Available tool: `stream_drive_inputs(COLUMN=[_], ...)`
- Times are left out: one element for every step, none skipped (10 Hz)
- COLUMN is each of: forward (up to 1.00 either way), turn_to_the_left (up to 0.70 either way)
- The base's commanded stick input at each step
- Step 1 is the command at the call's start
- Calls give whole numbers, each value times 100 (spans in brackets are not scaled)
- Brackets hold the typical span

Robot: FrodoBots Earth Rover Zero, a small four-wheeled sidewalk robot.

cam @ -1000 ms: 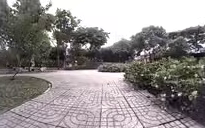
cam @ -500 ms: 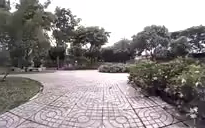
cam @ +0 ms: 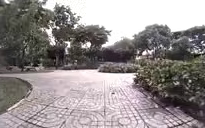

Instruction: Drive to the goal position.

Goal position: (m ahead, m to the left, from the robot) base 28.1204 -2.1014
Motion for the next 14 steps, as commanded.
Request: stream_drive_inputs(forward=[100, 100, 100, 100, 100, 100, 100, 100, 100, 100, 100, 100, 100, 100], turn_to_the_left=[14, 27, 20, 0, 0, 0, 6, 27, 24, 12, 1, 0, 0, 0])
